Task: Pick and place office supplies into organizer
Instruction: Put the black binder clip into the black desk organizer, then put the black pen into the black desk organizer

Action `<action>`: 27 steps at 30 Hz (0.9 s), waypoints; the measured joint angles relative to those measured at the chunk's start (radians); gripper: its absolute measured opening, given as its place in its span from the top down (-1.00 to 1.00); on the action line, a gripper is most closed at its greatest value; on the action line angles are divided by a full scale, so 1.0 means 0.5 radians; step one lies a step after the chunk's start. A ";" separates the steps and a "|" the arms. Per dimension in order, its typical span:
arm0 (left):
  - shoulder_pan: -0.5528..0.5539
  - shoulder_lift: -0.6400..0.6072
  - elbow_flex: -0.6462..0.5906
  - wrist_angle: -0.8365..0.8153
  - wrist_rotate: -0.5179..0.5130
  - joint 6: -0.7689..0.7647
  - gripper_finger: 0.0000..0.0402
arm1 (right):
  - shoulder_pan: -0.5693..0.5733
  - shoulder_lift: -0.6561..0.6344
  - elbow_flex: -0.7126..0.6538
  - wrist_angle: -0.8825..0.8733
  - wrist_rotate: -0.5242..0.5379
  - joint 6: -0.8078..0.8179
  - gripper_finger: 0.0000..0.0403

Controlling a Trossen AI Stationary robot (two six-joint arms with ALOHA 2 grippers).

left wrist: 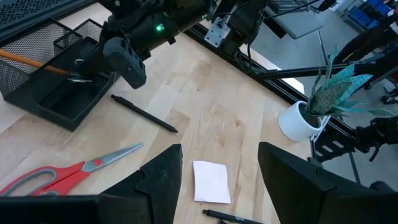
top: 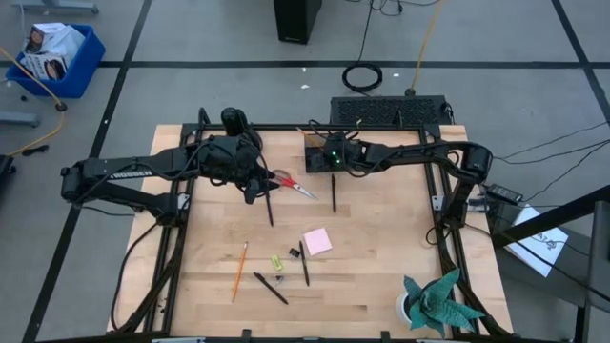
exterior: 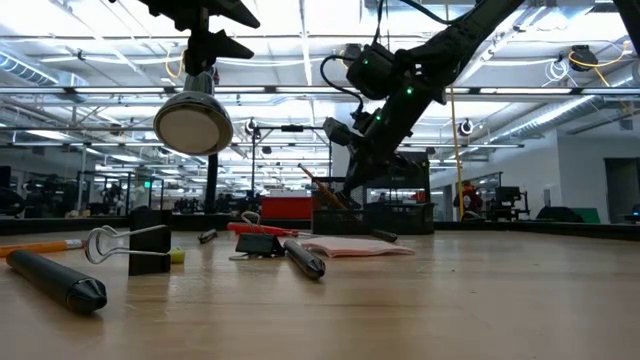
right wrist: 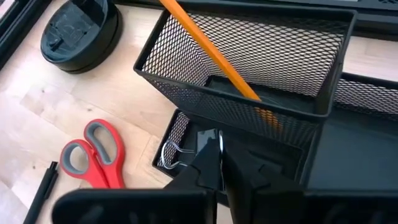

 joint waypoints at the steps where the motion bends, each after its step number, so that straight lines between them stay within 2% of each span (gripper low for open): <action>1: 0.000 0.000 0.000 0.000 0.000 -0.001 -0.08 | 0.000 0.000 0.000 0.006 0.001 0.000 0.93; 14: 0.000 0.000 0.000 0.000 0.000 0.001 -0.08 | 0.000 0.000 0.000 0.105 0.005 -0.046 0.53; 20: 0.000 0.000 0.000 0.000 -0.001 0.014 -0.08 | 0.053 0.000 0.000 0.130 -0.005 -0.059 0.44; 27: 0.000 0.000 0.000 0.000 -0.001 0.032 -0.08 | 0.149 -0.024 0.000 0.192 -0.282 -0.244 0.45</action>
